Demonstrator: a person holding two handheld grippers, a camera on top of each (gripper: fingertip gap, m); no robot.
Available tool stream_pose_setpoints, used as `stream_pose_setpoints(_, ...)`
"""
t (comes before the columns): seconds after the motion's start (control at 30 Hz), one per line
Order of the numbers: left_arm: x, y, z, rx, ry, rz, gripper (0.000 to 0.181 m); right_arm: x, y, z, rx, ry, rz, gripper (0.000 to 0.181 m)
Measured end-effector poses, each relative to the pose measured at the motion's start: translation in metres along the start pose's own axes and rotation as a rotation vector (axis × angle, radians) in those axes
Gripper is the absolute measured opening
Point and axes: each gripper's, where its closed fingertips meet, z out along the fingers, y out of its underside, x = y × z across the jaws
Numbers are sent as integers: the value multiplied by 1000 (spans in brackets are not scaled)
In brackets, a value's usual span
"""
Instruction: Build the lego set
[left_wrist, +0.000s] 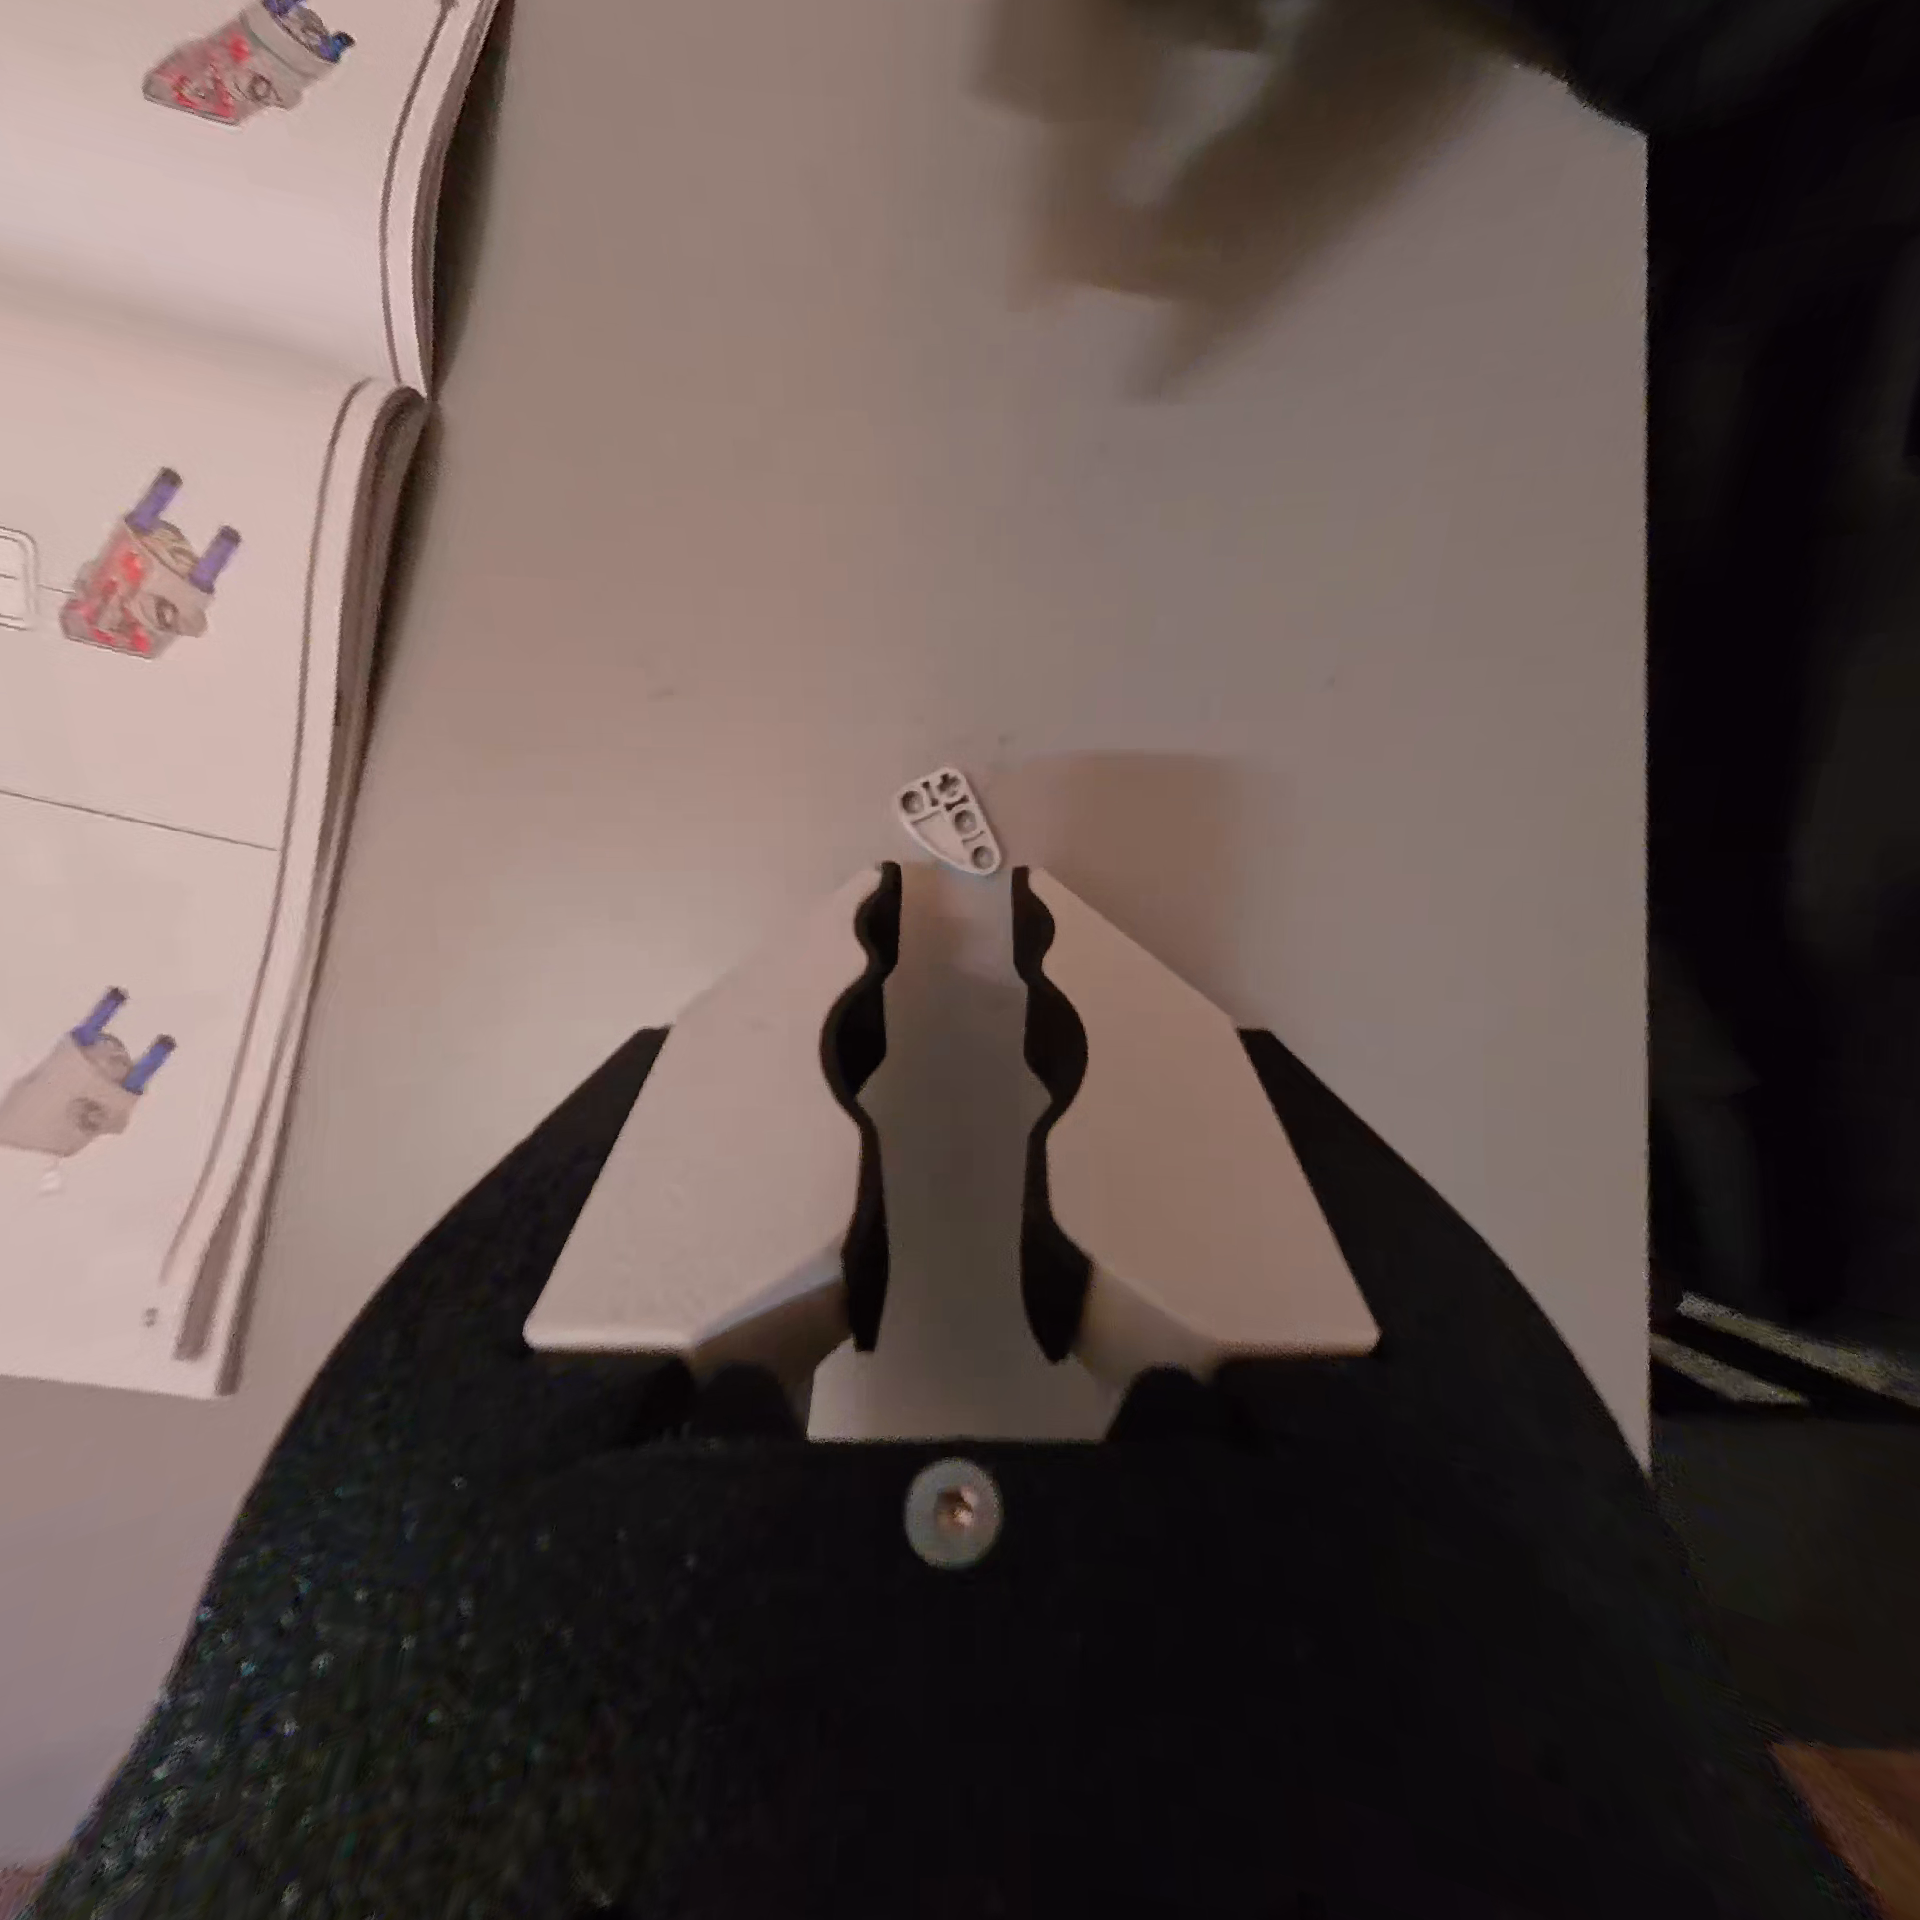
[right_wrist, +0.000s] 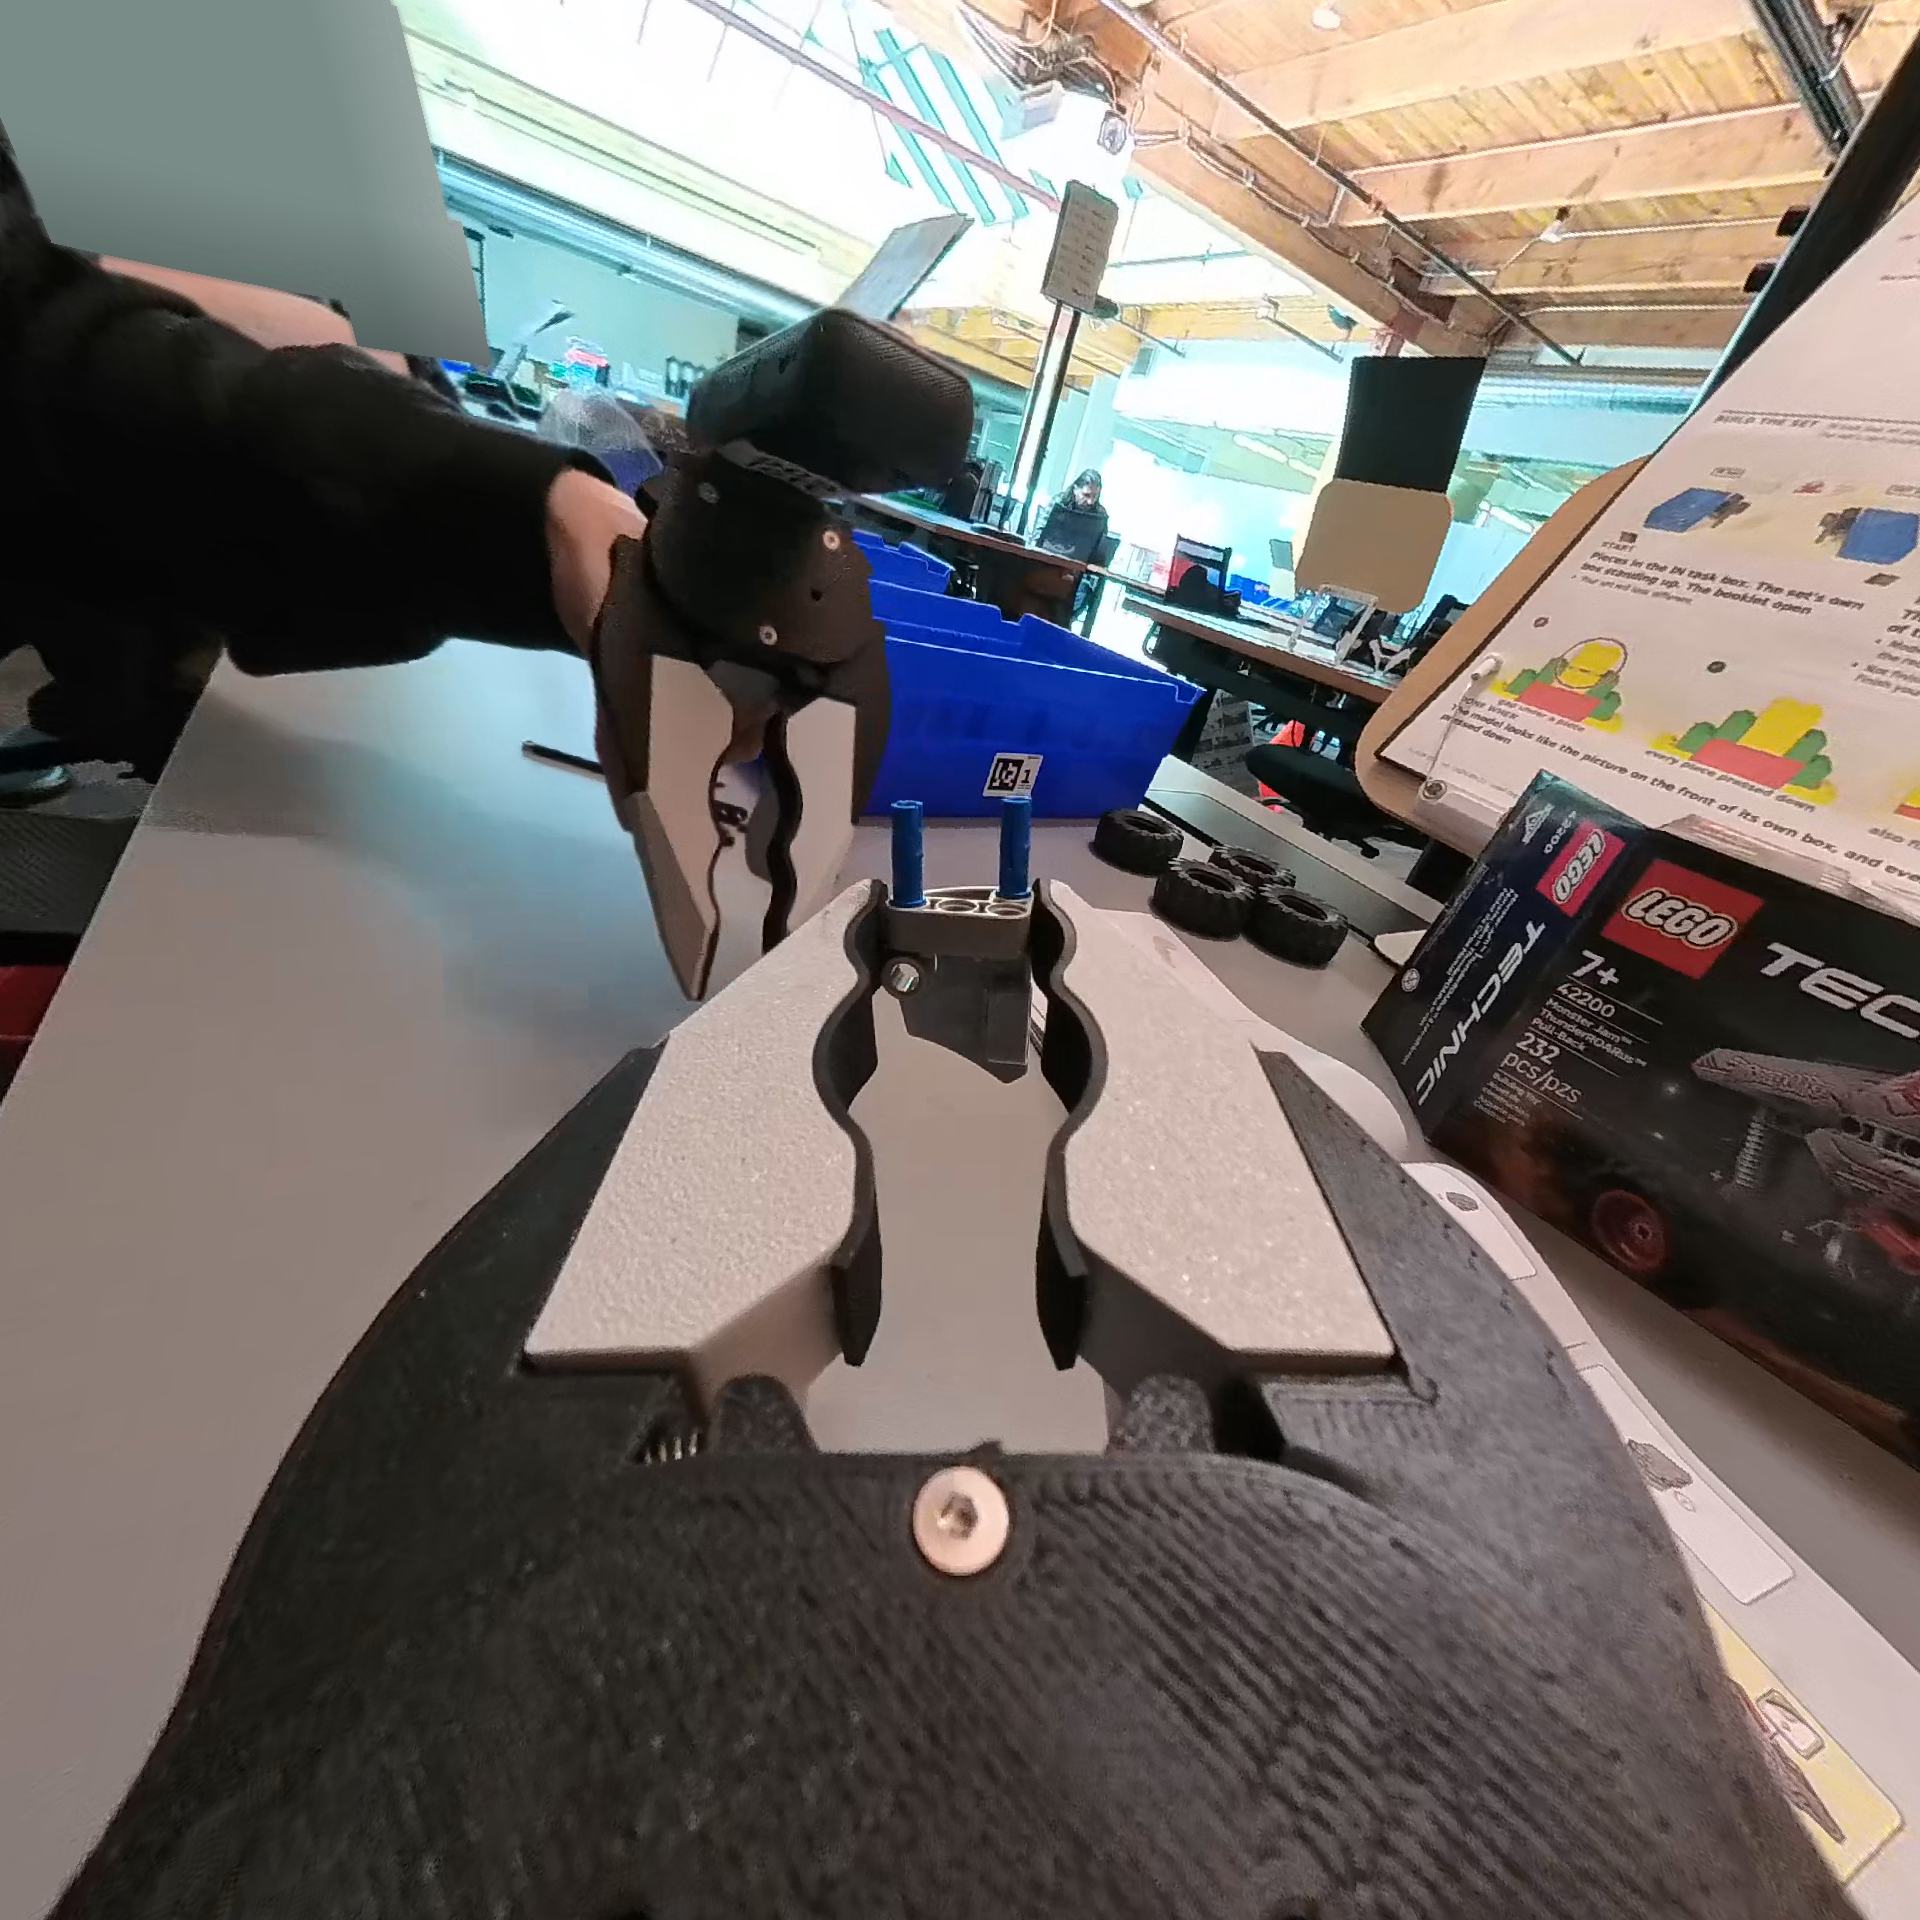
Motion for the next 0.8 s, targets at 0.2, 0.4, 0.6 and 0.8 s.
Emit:
stream_pose_setpoints(0.2, -1, 1, 4, 7, -72, 154, 27, -4, -1, 0, 5, -24, 1, 25)
stream_pose_setpoints(0.4, -10, 8, 8, -24, -38, 349, 45, -12, -2, 1, 9, -70, -4, 25)
stream_pose_setpoints(0.6, -8, 4, 9, 63, 84, 467, 37, -14, -3, 1, 13, -85, 6, 25)
stream_pose_setpoints(0.8, -6, 4, 15, 88, 145, 450, 30, -15, -3, 2, 9, -114, 69, 25)
